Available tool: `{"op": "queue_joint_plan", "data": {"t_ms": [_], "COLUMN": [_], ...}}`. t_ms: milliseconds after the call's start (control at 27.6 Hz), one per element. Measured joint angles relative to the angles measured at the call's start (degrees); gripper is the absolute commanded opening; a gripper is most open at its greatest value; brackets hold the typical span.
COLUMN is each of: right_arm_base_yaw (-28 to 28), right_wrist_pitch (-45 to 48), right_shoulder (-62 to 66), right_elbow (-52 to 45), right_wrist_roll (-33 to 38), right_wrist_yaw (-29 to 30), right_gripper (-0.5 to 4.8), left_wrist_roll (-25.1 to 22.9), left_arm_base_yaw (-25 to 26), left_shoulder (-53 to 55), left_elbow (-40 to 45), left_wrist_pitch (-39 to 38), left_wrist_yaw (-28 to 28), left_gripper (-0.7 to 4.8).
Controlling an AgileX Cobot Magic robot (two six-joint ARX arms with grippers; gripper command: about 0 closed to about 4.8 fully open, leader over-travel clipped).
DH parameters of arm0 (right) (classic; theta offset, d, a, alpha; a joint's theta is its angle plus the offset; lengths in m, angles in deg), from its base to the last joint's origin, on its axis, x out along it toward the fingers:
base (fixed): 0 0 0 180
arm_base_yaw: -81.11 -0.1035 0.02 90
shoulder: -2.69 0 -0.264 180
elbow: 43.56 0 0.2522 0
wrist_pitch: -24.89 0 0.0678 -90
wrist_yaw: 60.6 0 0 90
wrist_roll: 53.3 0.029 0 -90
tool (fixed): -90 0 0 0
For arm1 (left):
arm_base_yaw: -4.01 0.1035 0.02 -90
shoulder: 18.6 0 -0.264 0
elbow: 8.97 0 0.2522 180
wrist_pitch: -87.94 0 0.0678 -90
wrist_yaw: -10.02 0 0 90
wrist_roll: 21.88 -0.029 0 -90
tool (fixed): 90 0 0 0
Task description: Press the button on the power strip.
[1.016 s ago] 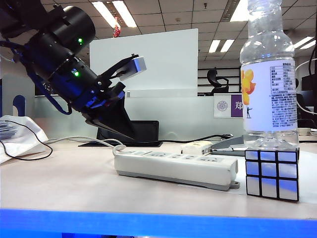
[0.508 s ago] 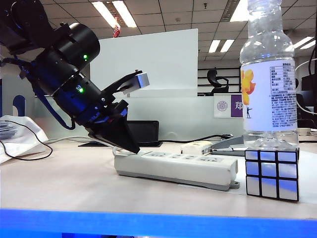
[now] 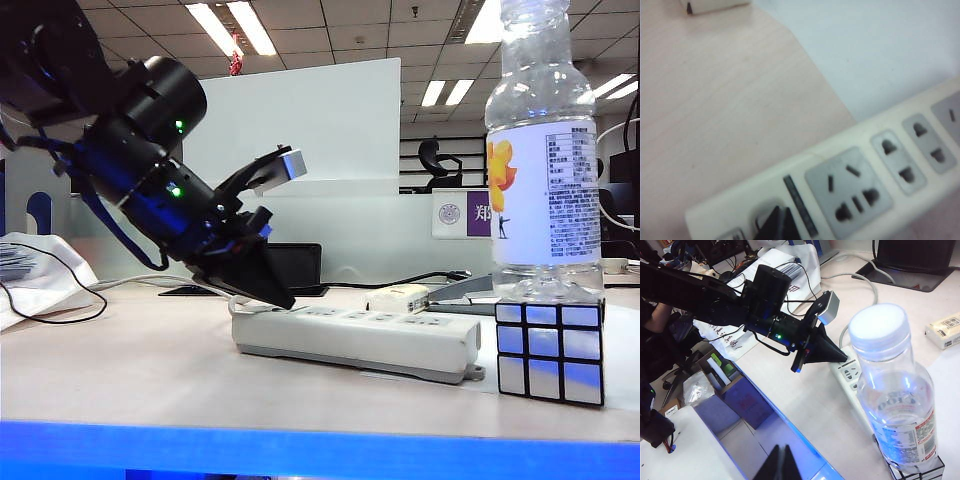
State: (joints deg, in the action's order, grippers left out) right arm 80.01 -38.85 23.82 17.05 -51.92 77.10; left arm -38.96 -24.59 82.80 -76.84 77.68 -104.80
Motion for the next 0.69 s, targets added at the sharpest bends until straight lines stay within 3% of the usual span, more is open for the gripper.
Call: {"op": "queue_joint_plan", "data": {"t_ms": [689], "right_arm_base_yaw": [0.0], "right_wrist_pitch": [1.27], "right_shoulder": [0.0], "right_elbow": [0.0], "right_wrist_roll": [-0.07], "right_wrist_yaw": [-0.13], "right_gripper": [0.0], "left_wrist_roll": [-1.4], "left_arm_base_yaw": [0.09], "left_shoulder": [1.53], "left_elbow": [-0.96], "left_wrist_pitch": [-0.94], "left_wrist_yaw": [-0.94], "left_gripper": [-0.05]}}
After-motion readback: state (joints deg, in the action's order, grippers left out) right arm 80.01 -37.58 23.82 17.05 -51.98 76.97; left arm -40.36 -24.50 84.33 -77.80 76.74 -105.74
